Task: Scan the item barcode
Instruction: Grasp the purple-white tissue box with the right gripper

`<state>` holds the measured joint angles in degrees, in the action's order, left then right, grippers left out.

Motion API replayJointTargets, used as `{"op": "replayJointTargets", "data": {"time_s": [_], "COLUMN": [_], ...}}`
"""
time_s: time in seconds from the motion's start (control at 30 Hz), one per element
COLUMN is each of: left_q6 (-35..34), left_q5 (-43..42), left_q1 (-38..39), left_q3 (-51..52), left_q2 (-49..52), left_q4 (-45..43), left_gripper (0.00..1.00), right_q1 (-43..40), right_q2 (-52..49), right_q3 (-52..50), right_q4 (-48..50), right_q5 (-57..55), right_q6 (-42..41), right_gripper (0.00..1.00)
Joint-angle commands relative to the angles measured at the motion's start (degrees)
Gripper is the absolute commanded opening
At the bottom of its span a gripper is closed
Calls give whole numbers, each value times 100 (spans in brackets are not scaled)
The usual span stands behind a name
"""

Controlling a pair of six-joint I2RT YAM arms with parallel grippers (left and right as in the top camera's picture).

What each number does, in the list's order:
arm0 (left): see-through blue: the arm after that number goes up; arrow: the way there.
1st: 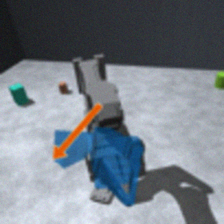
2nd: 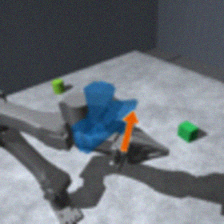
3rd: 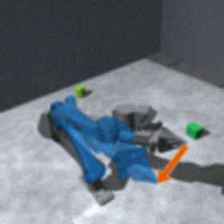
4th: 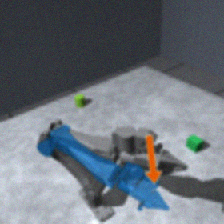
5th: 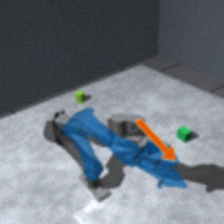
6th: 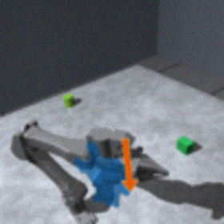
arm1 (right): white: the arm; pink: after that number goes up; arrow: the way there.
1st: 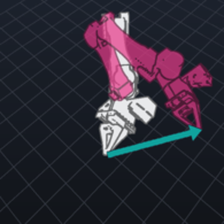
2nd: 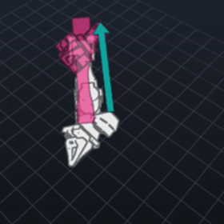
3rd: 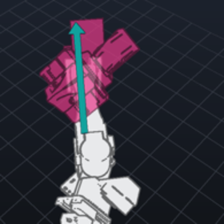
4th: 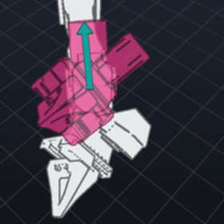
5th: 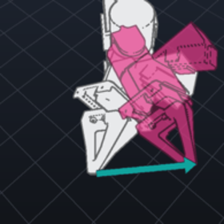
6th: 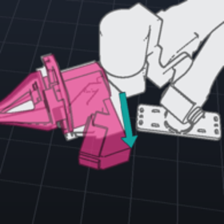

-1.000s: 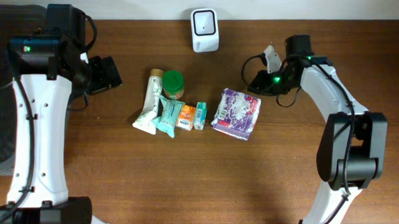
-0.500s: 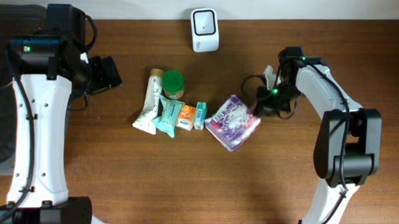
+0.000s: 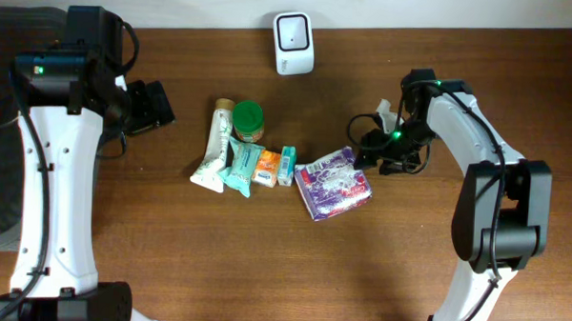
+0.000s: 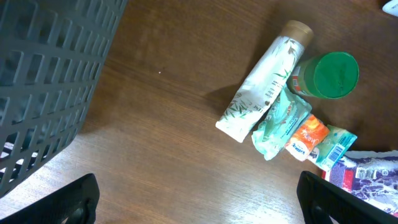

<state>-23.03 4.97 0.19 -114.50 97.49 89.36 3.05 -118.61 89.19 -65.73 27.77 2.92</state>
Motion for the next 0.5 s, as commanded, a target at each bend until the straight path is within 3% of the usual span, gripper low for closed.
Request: {"op": "replayJointTargets", "data": {"time_s": [0.0,0.3,0.33,0.43,0.47], "left_q6": [-50,-52,-50,-50,-50], "left_q5": [46,46,46,46,46], "left_q1": [-11,-11,-11,-11,-11], "left_q3": [7,7,7,7,7], "left_q2": [-103,-103,-103,-103,-103], "left_q4": [4,4,4,7,7], "left_gripper": [99,99,99,99,99], "right_q1": [-17,-11,-11,-13,-13], "right_q2": [-39,-81,-81,-76,-70], "right_q3": [-140,-802,-966,-1049,-1038], "right_q4": [-20,323,479,603,682], "right_q5": [741,1298,1296,1298,1296], "right_q6": [638,905,883,813,660], "right_gripper": [63,60,51,6,4]}}
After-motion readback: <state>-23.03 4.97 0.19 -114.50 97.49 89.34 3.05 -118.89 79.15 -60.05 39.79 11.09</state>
